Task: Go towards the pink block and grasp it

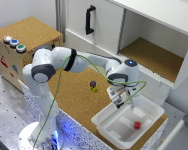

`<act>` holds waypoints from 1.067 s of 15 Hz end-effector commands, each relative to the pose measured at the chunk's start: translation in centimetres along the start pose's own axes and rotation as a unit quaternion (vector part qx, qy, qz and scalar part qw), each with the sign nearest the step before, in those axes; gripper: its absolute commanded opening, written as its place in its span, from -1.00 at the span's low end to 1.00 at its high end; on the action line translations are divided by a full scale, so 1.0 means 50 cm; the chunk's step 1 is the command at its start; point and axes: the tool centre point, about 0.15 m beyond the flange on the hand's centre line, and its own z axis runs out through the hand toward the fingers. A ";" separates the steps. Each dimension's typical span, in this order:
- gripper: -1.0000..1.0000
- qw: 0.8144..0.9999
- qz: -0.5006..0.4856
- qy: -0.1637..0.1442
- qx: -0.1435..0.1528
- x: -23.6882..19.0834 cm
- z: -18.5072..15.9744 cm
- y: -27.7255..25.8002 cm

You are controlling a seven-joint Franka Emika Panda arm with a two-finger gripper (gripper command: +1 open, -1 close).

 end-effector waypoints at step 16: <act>-1.00 0.995 0.071 -0.014 0.074 0.100 0.244 0.035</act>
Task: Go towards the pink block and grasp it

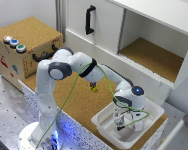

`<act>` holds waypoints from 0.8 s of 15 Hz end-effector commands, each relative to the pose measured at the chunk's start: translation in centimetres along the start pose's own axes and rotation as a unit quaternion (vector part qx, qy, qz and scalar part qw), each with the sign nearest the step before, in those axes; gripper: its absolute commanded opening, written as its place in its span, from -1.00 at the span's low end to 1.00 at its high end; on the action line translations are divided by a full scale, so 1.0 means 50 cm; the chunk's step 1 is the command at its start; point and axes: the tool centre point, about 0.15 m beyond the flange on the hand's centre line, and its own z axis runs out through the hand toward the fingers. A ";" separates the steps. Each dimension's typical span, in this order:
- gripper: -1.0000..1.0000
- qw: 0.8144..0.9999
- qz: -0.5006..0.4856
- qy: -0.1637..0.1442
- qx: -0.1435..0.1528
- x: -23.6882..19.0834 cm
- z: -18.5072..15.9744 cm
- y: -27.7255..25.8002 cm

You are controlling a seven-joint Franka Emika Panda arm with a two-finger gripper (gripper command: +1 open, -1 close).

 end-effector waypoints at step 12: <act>-1.00 0.981 -0.123 0.095 0.116 -0.019 -0.226 -0.186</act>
